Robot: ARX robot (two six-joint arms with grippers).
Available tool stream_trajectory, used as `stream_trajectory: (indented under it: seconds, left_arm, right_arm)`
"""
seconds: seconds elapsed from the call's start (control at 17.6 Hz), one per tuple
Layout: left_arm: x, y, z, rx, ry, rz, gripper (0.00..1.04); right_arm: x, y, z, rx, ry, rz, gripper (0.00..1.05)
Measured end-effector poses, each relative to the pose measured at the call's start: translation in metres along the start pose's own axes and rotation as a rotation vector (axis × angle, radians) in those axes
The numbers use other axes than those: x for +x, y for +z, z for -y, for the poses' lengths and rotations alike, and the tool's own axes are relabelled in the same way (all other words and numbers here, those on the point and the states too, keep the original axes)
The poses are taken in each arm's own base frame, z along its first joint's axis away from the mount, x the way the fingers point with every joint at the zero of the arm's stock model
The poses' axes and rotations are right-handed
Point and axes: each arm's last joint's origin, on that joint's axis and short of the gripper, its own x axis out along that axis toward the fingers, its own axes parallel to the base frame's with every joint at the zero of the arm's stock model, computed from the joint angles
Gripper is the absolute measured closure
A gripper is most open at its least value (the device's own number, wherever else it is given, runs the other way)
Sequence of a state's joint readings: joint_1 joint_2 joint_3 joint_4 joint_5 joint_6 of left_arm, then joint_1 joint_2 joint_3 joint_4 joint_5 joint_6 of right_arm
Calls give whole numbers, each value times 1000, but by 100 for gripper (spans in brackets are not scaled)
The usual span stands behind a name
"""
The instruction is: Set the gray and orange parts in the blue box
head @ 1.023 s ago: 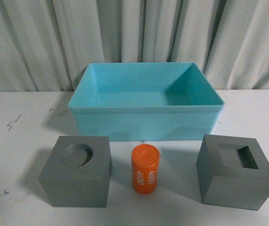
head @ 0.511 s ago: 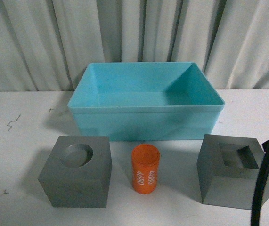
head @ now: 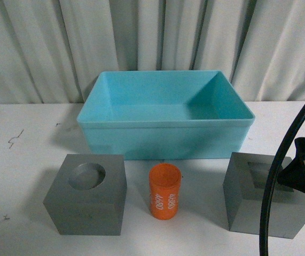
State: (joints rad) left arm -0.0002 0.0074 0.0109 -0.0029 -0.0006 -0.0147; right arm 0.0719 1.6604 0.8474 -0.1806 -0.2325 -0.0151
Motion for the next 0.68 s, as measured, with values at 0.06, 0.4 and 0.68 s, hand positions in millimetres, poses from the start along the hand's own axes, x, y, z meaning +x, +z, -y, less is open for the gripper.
stream_trajectory:
  seconds: [0.06,0.4,0.68]
  left_arm:
    - [0,0,0,0,0,0,7]
    - [0,0,0,0,0,0,7]
    - [0,0,0,0,0,0,7]
  right_arm:
    - [0,0,0,2,-2,0,6]
    - [10,-2,3,62,-15,-10,6]
    - [23,-6,4,129,-43,-21,19]
